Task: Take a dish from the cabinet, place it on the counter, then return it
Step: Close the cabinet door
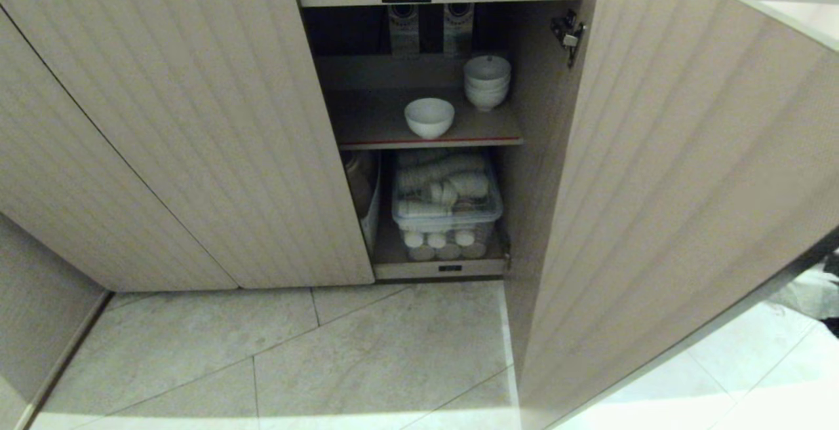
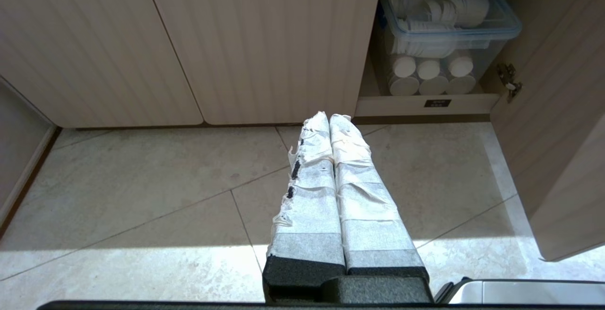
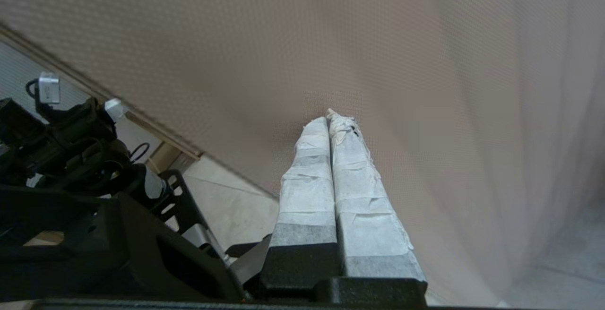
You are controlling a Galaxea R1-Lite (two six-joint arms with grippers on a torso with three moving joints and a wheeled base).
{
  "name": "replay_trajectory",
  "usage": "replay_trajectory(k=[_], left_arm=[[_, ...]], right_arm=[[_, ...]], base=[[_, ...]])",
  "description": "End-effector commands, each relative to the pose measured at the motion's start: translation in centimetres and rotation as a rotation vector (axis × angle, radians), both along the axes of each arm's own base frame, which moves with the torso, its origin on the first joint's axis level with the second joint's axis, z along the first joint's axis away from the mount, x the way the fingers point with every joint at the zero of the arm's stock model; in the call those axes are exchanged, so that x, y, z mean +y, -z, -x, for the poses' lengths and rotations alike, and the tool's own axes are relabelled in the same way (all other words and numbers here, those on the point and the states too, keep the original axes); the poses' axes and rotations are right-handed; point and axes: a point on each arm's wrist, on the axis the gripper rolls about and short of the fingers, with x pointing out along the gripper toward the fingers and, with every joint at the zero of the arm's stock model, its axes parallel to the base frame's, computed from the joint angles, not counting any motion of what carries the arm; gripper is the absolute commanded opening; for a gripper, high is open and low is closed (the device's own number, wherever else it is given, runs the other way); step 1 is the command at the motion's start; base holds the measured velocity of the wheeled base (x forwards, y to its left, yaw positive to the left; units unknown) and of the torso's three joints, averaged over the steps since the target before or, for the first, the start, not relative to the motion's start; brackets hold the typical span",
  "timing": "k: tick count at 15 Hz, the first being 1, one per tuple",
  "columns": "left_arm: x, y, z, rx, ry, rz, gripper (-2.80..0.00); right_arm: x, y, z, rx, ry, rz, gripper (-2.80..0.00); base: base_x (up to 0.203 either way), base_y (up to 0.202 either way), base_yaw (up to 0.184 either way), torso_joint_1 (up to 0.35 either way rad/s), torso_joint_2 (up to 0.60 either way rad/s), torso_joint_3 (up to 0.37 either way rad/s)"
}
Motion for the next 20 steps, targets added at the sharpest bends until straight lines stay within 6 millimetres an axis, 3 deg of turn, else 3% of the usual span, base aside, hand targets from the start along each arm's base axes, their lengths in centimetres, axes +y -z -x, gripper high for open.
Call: replay_trajectory(k=[1,14,20], left_arm=[[0.0,0.0,0.0,0.0,0.001,0.0,-2.8],[0.0,0.0,0.0,0.0,0.0,0.0,-2.8],[0.0,0.0,0.0,0.0,0.0,0.0,-2.8]], right_arm=[[0.7,0.2,-0.9,0.008,-0.006,0.0,-2.8],[3.1,0.6,-5.0,-0.053,-0.048,-0.042,-2.8],[6.0,-0.2,-7.0,-0.044,0.076,-0.106,-2.8]], base=[[0.0,0.0,0.0,0.0,0.0,0.0],[0.0,0.0,0.0,0.0,0.0,0.0],[0.0,0.0,0.0,0.0,0.0,0.0]])
